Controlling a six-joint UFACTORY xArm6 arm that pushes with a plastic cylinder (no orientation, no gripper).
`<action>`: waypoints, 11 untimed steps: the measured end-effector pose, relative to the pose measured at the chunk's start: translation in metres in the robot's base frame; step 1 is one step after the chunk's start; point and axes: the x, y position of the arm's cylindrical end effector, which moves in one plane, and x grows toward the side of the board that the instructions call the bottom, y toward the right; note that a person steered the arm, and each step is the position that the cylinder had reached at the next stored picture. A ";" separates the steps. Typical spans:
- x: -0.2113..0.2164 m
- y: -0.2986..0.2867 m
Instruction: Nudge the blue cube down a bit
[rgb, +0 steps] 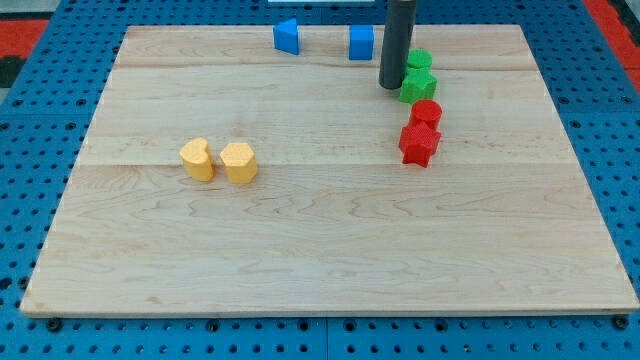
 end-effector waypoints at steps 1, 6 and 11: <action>0.005 0.006; -0.061 -0.008; -0.062 -0.122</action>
